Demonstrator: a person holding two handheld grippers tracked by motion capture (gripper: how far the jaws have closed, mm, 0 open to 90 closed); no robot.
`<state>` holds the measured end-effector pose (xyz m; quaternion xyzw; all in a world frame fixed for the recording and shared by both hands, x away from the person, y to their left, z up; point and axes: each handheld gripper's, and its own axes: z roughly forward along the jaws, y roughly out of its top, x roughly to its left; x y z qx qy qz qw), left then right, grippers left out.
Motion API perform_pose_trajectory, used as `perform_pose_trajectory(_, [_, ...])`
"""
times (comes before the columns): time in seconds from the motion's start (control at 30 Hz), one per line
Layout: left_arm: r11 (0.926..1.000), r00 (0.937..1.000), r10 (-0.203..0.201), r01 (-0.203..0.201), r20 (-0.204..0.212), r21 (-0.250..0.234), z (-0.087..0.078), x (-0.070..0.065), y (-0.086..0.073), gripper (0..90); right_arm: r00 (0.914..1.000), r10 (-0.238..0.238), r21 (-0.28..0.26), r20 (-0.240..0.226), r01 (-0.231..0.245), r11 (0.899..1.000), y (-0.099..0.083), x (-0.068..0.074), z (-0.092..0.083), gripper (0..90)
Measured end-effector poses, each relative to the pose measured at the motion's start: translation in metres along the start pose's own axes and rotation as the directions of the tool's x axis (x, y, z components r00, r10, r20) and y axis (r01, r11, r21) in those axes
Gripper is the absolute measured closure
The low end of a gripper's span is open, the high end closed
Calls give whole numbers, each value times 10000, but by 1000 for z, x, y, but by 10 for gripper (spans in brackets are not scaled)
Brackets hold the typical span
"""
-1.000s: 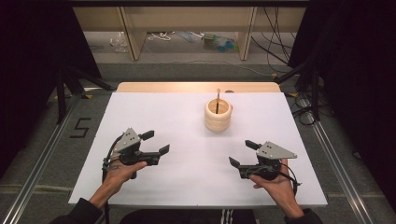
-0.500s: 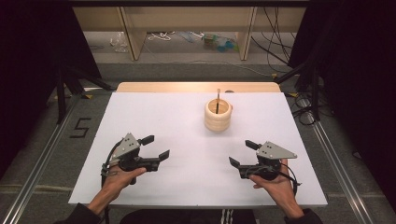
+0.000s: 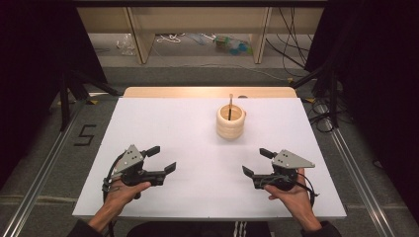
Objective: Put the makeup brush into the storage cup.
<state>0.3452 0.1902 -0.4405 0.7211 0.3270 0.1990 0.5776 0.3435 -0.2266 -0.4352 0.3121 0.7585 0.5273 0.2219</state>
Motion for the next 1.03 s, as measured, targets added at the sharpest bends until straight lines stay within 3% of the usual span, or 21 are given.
perform_pose_trajectory(0.07, [9998,9998,200,-200,-46,7,-2,1,0,165,10000,-4,-4,0,4,10000,0,0,0,160])
perform_pose_trajectory(0.23, [9997,9998,-184,182,-105,-147,-5,1,-1,165,10000,-36,71,-44,37,10000,0,0,0,160])
perform_pose_trajectory(0.5, [10000,9996,55,-57,-284,-81,-7,3,-4,165,10000,-36,15,-60,36,10000,0,1,0,160])
perform_pose_trajectory(0.53, [9996,9994,-209,204,-264,-198,-6,2,-4,164,10000,-30,16,-76,30,10000,0,1,0,160])
perform_pose_trajectory(0.8, [9999,9997,49,-52,-245,-129,-7,3,-4,164,9999,-43,100,-106,44,9999,0,0,0,160])
perform_pose_trajectory(1.03, [9999,9994,-106,103,-322,-101,-6,3,-5,163,9999,-30,112,-122,31,9999,0,0,0,160])
